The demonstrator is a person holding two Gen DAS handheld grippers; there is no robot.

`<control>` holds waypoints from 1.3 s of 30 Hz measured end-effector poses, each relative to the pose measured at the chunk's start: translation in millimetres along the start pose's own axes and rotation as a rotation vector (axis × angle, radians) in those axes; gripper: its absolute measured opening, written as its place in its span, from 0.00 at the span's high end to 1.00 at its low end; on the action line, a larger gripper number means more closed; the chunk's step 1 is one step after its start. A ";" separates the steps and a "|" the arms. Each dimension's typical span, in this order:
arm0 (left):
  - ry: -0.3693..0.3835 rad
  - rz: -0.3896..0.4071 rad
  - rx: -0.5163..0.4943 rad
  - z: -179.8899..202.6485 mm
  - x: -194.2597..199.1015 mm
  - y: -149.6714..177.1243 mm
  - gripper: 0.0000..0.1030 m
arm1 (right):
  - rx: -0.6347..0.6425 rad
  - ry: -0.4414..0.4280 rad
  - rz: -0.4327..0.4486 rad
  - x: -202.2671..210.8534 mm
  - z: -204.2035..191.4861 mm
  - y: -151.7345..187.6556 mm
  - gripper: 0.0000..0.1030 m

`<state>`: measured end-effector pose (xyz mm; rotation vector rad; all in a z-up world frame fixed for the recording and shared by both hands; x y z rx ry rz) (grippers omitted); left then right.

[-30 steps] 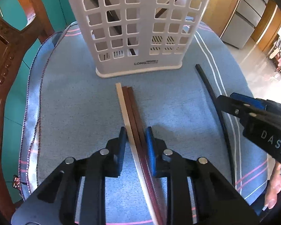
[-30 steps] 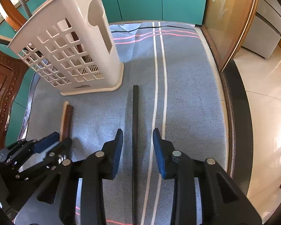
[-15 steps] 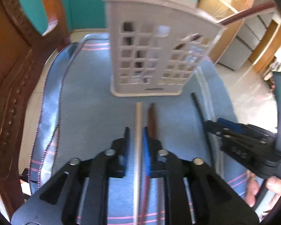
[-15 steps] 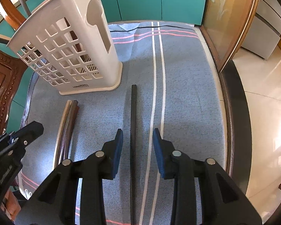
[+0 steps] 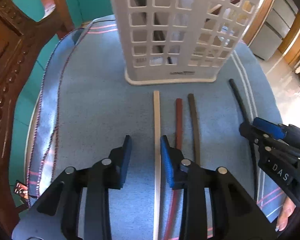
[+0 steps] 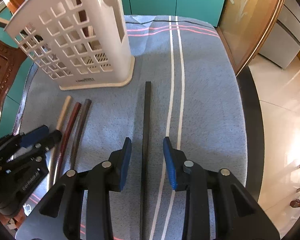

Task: Organize utensils
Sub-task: 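Grasp a black chopstick with the right tool while the left grasps a pale wooden one, then lift both chopsticks and drop them into the white utensil holder, opening both tools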

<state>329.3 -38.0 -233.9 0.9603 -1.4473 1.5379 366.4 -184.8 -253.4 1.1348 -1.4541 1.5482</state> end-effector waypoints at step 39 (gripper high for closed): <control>-0.023 0.039 0.029 -12.1 -5.6 -26.2 0.93 | 0.059 -0.042 0.073 5.7 -28.2 -2.4 0.94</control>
Point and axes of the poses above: each gripper's, at about its wrist camera, not at the fingertips, and x roughly against the way its jaws point, z to its right, y to its underside, the point moved 7 cm from there along -x, roughly the way its jaws point, and after that the axes turned 4 degrees about x, right-handed, at the moved point
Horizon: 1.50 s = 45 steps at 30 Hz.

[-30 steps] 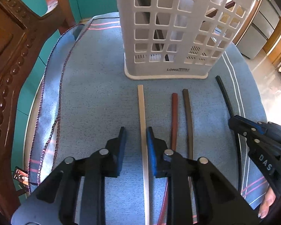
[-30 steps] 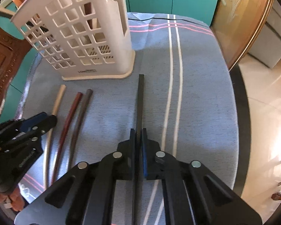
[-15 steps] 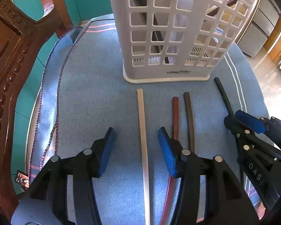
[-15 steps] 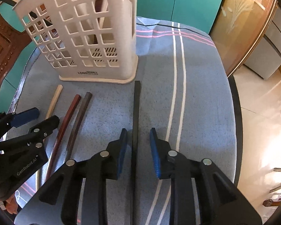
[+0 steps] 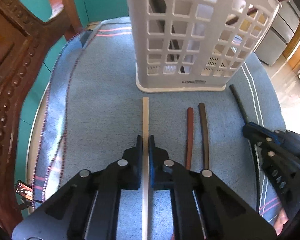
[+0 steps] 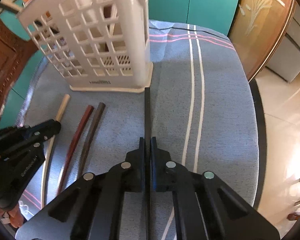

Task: Organize utensils
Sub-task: 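Lift both chopsticks and drop them into the white utensil holder, opening both tools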

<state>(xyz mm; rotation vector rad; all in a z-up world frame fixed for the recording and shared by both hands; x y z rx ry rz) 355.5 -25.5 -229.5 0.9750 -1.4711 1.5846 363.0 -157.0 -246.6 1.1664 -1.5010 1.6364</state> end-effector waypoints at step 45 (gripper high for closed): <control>0.146 0.635 0.205 -29.5 178.4 -136.0 0.93 | -0.135 -0.117 0.680 168.8 -6.8 -127.2 0.94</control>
Point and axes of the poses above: each gripper's, at about its wrist camera, not at the fingertips, and x roughly against the way its jaws point, z to its right, y to its underside, the point moved 7 cm from there along -x, roughly the way its jaws point, and after that the axes turned 4 degrees about x, right-handed, at the moved point
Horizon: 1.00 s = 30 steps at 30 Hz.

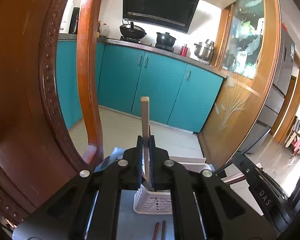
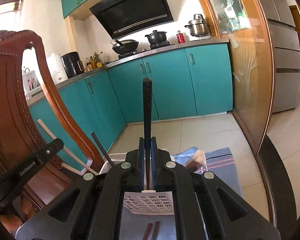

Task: Organize utensils
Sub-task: 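Lift both chopsticks and drop them into the white utensil holder, opening both tools, then move both open tools back down to the last two chopsticks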

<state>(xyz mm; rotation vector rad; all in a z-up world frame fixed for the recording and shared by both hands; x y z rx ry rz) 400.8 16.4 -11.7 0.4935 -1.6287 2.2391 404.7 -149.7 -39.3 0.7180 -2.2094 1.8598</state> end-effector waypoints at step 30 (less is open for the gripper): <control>-0.069 -0.011 -0.256 19.4 45.2 65.4 0.56 | 0.079 -0.107 -0.245 45.3 9.6 103.0 0.56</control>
Point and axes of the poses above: each gripper's, at about its wrist camera, not at the fingertips, and x roughly against the way its jaws point, z to its right, y to its underside, the point moved 7 cm from there along -x, roughly the way its jaws point, and after that the axes turned 4 degrees about x, right-handed, at the moved point
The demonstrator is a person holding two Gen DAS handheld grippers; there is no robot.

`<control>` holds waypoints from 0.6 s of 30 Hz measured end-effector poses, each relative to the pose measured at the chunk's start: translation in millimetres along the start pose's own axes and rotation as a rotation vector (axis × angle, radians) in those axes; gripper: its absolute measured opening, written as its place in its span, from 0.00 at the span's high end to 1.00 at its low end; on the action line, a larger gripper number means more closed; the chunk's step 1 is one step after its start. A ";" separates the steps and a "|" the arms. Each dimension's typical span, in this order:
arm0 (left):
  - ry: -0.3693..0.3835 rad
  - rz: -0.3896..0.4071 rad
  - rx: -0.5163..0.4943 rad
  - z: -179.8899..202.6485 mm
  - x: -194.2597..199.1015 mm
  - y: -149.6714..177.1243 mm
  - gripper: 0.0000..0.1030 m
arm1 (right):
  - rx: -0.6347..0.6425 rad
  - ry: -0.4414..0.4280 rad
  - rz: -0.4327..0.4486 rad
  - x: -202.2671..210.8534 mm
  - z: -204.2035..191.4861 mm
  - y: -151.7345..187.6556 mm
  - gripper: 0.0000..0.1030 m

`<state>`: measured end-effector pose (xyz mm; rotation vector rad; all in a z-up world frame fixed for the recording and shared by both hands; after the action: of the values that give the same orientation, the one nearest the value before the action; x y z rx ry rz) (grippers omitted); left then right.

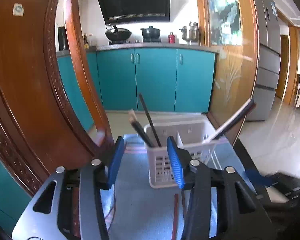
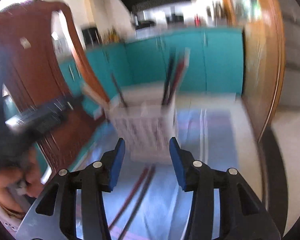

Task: Organize utensils
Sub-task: 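Move both open tools back down to the last two chopsticks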

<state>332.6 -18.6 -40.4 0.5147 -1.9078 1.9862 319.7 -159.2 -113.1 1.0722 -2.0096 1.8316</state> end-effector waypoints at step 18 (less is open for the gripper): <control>-0.041 -0.235 0.131 -41.0 -29.8 42.8 0.45 | 0.116 0.171 -0.435 -116.7 -17.3 98.3 0.64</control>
<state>337.2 20.8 -93.6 0.7819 -1.6608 1.9664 334.9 -104.9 -255.9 1.2209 -1.4509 1.7497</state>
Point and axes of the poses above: each gripper's, at about its wrist camera, not at the fingertips, and x roughly against the way its jaws point, z to its right, y to its underside, the point moved 7 cm from there along -x, roughly the way its jaws point, and after that the axes turned 4 degrees about x, right-handed, at the moved point
